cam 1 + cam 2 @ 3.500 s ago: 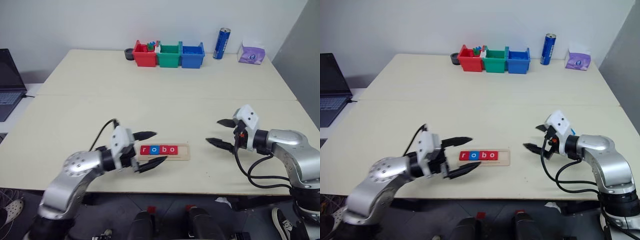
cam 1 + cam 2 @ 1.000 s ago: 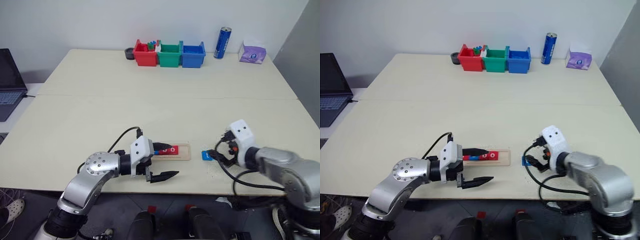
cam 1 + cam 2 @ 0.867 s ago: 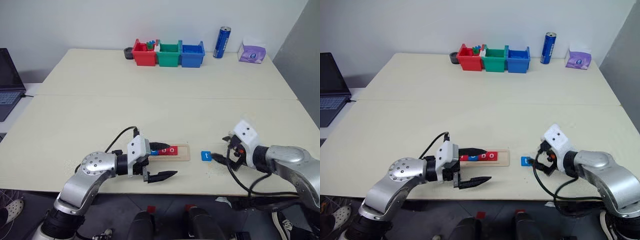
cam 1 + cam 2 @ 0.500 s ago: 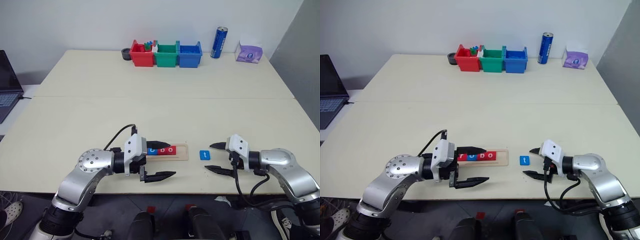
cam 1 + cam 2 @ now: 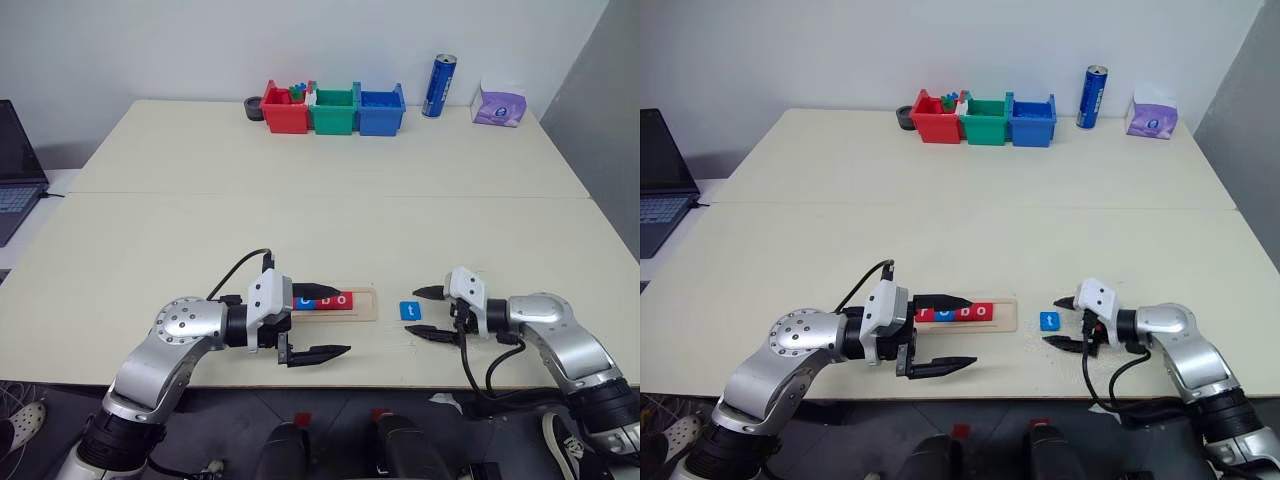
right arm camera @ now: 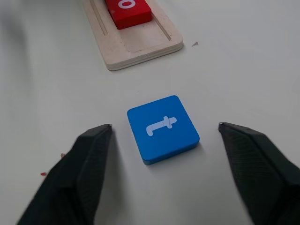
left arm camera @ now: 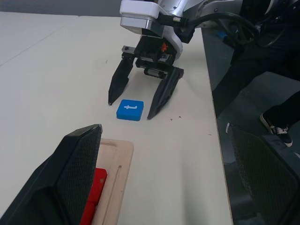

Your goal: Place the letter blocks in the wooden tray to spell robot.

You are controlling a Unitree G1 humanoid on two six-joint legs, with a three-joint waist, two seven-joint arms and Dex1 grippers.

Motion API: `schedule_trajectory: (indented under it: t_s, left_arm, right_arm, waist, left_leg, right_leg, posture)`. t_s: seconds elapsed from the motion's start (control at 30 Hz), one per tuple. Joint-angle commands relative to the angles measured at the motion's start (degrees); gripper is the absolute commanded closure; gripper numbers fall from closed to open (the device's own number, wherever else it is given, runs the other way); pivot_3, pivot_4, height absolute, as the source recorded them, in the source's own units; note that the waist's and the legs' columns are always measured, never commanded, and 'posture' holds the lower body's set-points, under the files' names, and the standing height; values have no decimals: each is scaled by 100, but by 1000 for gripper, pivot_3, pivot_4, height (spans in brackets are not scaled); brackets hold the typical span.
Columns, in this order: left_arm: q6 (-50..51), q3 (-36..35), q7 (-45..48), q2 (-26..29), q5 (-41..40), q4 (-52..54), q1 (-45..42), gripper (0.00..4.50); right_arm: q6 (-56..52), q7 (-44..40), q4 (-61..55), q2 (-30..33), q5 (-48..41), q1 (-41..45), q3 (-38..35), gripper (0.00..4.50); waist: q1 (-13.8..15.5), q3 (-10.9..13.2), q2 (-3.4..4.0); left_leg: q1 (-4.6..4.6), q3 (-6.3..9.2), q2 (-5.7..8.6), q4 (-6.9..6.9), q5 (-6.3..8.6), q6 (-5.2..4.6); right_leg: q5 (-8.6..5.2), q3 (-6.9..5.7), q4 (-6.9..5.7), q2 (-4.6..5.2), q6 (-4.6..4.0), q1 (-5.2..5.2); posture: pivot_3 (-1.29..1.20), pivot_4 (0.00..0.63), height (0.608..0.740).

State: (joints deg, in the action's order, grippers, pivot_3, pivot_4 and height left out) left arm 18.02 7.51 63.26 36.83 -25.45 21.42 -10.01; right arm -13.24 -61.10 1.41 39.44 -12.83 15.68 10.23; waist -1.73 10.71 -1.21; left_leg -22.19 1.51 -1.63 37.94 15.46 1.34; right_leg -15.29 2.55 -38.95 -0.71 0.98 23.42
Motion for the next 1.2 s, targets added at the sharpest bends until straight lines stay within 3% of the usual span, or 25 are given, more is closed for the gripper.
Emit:
schedule_trajectory:
  t_s: [0.03,0.13,0.47,0.67,1.2]
  left_arm:
    - [-127,-62,49,52,-19,54,-6,0]
    - [-139,-99,58,71,-28,39,13,0]
    - [-283,-623,-120,256,-65,32,350,0]
    - [-257,-1285,-421,406,-156,448,1281,0]
    - [-126,-1369,-957,370,-197,911,1651,0]
  right_arm:
    - [55,-89,-21,9,7,-5,-44,2013]
    - [47,-127,-91,45,2,1,-55,3064]
    - [-314,-377,-574,-115,-107,654,105,3039]
    - [-120,-495,-233,-476,179,1227,534,3039]
    - [613,-726,584,-674,696,1505,886,3039]
  waist:
    - [0,0,0]
    - [1,0,0]
    - [-18,0,1]
    - [-1,1,0]
    - [5,2,-1]
  left_leg:
    - [0,0,0,0,0,0]
    - [0,0,0,0,0,0]
    - [6,0,-4,-2,0,0]
    - [9,4,-13,-7,0,0]
    - [10,-2,-7,-2,0,0]
  right_leg:
    - [0,0,0,0,0,0]
    - [0,0,0,0,0,0]
    - [0,2,-3,-1,-1,0]
    - [0,2,-3,1,-13,0]
    - [10,-2,-1,26,-22,-7]
  posture:
    - [0,150,740]
    - [0,150,740]
    - [0,150,740]
    - [0,150,740]
    - [0,150,740]
